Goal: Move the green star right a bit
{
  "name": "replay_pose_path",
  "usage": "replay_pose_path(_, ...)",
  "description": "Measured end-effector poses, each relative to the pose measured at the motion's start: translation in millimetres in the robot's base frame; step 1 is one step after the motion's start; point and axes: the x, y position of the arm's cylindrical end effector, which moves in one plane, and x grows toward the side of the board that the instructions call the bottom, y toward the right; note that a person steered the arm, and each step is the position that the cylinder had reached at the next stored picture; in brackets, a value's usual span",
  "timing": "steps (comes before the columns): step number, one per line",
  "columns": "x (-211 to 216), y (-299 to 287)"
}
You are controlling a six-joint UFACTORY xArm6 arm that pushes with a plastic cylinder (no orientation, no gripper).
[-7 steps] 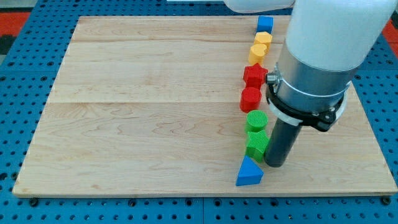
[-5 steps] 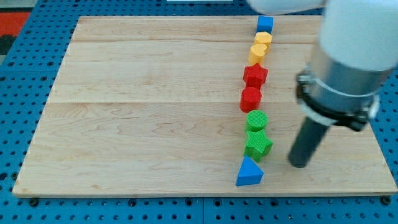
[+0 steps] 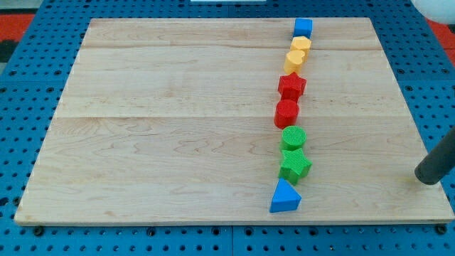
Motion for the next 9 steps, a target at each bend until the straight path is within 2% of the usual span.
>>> replay_pose_path(2,-62,-34)
replay_pose_path(3,-77,-52)
replay_pose_path(4,-60,-69)
replay_pose_path(5,-25,-96)
replay_pose_path(6,-14,-128)
replay_pose_path(9,-17,-175)
